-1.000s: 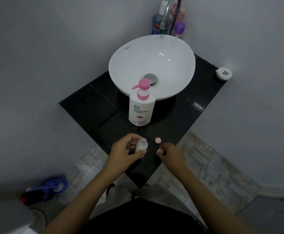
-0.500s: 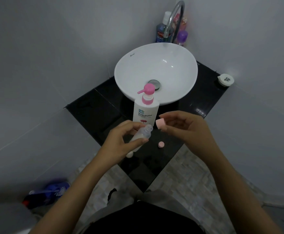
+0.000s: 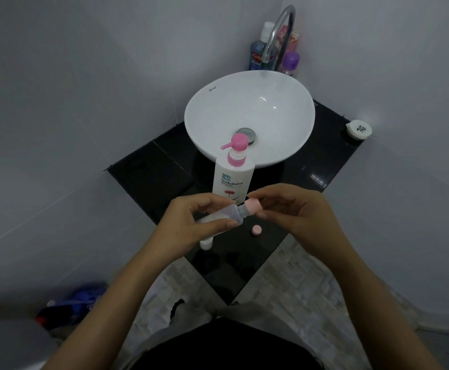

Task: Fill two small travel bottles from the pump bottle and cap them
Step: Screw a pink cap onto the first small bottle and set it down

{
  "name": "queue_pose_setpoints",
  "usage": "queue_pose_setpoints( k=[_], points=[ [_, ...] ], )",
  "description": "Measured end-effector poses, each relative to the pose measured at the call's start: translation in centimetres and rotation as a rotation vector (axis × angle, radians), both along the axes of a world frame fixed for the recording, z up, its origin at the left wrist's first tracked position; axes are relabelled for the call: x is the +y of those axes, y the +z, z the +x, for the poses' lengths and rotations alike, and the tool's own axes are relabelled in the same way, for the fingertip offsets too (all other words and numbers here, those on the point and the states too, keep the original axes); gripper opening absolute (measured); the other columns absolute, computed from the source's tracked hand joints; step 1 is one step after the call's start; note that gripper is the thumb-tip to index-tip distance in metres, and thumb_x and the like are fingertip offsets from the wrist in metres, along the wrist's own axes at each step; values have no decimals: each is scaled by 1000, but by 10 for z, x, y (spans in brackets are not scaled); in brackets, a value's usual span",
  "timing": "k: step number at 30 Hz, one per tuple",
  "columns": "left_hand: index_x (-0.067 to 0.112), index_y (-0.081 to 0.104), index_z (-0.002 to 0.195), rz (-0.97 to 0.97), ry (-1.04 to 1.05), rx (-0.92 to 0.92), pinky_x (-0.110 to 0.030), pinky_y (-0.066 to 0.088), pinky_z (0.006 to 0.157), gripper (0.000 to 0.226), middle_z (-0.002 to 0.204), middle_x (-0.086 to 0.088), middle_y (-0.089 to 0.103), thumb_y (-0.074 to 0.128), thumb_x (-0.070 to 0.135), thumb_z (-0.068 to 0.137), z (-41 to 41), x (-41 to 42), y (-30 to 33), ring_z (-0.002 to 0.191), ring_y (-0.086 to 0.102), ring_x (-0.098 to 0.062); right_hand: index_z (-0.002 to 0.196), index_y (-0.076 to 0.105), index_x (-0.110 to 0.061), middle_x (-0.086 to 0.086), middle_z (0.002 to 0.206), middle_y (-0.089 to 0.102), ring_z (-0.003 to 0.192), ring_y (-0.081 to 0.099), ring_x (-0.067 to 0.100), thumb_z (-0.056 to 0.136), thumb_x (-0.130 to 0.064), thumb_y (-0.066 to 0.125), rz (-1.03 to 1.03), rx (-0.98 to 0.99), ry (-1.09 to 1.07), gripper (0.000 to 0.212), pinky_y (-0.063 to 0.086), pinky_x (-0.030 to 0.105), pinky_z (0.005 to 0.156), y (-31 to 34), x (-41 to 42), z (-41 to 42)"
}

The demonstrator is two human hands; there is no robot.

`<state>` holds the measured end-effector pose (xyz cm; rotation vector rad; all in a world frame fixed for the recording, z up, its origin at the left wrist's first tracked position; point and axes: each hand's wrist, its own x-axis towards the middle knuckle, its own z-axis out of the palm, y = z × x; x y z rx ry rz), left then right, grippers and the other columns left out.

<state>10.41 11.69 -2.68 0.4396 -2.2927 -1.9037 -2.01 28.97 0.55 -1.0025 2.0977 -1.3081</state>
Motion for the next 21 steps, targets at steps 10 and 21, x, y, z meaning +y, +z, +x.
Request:
queue_pose_setpoints(
  k=[10,21],
  points=[
    [19,72,106,-2,-6,-11,-15,53,82,43,101,8,74,72,39,67,-3,6,3,96,68,-3,98,65,-28,-1,76,71,56,66,12,75,-58,52,56,-84,-53,40,52,18,53,-4,2,4],
    [19,72,107,-4,-5,-16,-25,55,86,43,103,7,74,73,38,68,-4,7,6,100,67,-7,105,60,-29,-3,88,70,68,69,14,87,-45,56,34,-133,1,24,55,23,54,-6,7,3]
  ],
)
